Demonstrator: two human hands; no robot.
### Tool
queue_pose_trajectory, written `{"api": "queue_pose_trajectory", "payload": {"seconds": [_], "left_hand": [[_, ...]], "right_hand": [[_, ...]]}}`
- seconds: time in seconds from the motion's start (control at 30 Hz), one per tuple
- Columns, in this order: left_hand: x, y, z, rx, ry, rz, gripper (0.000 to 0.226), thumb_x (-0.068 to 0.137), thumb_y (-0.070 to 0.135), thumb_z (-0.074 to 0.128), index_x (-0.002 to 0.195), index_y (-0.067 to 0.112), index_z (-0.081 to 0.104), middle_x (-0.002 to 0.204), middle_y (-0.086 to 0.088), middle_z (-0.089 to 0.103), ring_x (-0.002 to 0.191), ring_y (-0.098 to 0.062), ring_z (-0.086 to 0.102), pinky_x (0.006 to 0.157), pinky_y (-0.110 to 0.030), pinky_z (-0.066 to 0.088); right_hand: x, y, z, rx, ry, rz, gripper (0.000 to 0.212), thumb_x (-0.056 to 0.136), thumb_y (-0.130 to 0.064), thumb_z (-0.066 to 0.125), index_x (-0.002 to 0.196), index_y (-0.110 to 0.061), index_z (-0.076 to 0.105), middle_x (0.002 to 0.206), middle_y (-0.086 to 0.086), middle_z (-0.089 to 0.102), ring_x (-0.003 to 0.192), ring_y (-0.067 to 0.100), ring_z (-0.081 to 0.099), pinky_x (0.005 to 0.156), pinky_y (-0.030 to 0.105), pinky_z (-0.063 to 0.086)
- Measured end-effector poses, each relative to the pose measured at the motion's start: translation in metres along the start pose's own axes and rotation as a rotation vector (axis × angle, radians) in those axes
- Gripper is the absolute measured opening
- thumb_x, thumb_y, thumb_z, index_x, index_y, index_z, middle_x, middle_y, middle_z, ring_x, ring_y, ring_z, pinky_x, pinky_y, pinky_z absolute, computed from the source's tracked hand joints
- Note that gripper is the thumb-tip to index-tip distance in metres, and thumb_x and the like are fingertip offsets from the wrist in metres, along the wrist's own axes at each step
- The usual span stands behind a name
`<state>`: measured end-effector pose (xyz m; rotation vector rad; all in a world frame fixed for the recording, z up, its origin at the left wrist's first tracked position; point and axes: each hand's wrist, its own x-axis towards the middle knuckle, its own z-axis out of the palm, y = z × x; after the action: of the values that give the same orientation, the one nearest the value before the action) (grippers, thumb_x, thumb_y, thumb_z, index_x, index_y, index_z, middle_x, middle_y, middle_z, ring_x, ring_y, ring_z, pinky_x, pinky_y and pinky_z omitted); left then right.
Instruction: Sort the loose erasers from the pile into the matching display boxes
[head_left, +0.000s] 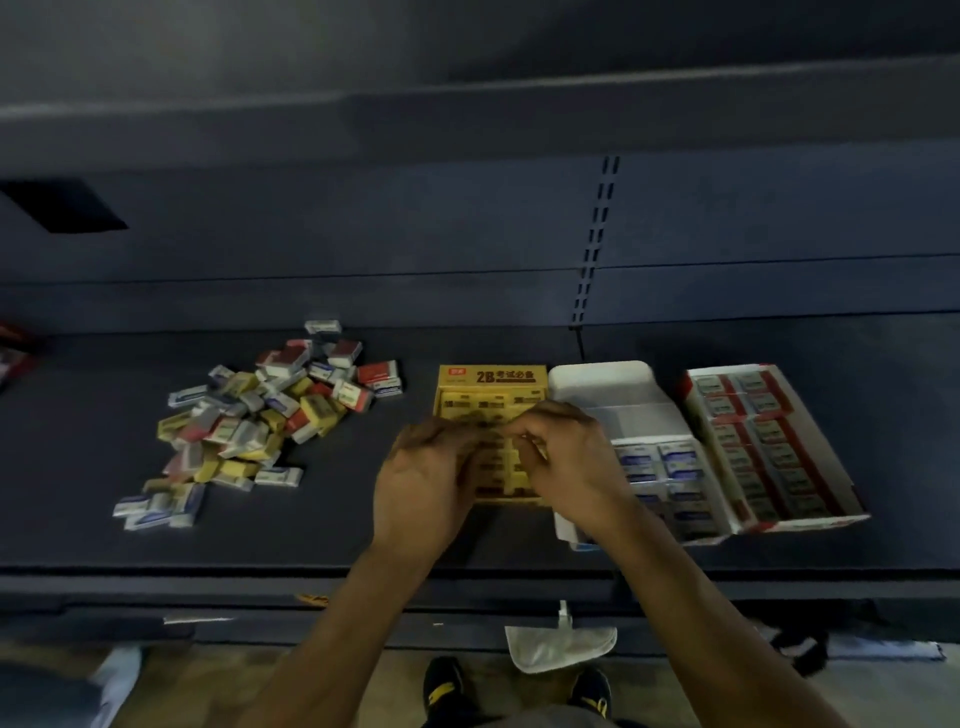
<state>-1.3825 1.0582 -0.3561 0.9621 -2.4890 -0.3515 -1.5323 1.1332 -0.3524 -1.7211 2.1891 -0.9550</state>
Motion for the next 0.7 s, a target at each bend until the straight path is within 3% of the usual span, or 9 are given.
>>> {"api": "queue_pose_trajectory", "payload": {"seconds": [0.1,0.23,0.33,0.43,0.6,0.7], "left_hand": [[-0.007,-0.026,-0.011,0.02,0.033,-0.043,0.019,0.075,0.014,0.071,0.094,0.018,0.072,0.088,-0.007,0.065,0.076,-0.029,0.063,0.057,-0.03,0.051],[-0.017,-0.056,-0.02,0.047,0.065,-0.093,0.014,0.076,0.017,0.068,0.089,0.013,0.072,0.086,-0.01,0.065,0.072,-0.029,0.063,0.053,-0.03,0.05],[-0.023,-0.079,-0.027,0.068,0.066,-0.123,0.018,0.077,0.021,0.062,0.089,0.012,0.072,0.084,-0.01,0.066,0.068,-0.029,0.063,0.05,-0.029,0.049],[-0.03,-0.1,-0.036,0.077,0.053,-0.168,0.019,0.078,0.021,0.061,0.091,0.013,0.072,0.083,-0.009,0.066,0.069,-0.029,0.063,0.048,-0.029,0.049],[-0.044,-0.132,-0.052,0.067,0.076,-0.215,0.014,0.076,0.017,0.068,0.089,0.013,0.072,0.086,-0.008,0.068,0.067,-0.027,0.065,0.049,-0.03,0.053],[-0.048,-0.144,-0.062,0.073,0.097,-0.204,0.02,0.069,0.006,0.077,0.088,0.011,0.072,0.084,-0.01,0.068,0.069,-0.029,0.066,0.056,-0.029,0.051]], "right_hand": [[0.008,-0.022,0.019,0.008,-0.006,-0.061,0.016,0.081,-0.007,0.064,0.092,-0.017,0.07,0.096,0.002,0.067,0.093,0.025,0.062,0.074,0.039,0.054],[0.018,-0.047,0.045,0.035,-0.076,-0.103,0.019,0.086,-0.01,0.059,0.098,-0.019,0.07,0.101,-0.002,0.065,0.097,0.018,0.059,0.081,0.03,0.048],[0.025,-0.064,0.066,0.073,-0.094,-0.145,0.019,0.082,-0.007,0.061,0.095,-0.017,0.071,0.097,-0.001,0.065,0.09,0.019,0.061,0.076,0.032,0.051],[0.033,-0.08,0.084,0.098,-0.157,-0.139,0.02,0.085,-0.009,0.059,0.101,-0.016,0.07,0.102,0.001,0.063,0.096,0.019,0.058,0.081,0.033,0.05],[0.042,-0.102,0.114,0.111,-0.209,-0.15,0.022,0.089,-0.012,0.056,0.106,-0.015,0.068,0.108,0.002,0.062,0.105,0.021,0.053,0.086,0.03,0.044],[0.046,-0.111,0.13,0.121,-0.156,-0.124,0.019,0.086,-0.012,0.059,0.102,-0.013,0.069,0.102,0.004,0.063,0.1,0.024,0.056,0.081,0.035,0.049]]}}
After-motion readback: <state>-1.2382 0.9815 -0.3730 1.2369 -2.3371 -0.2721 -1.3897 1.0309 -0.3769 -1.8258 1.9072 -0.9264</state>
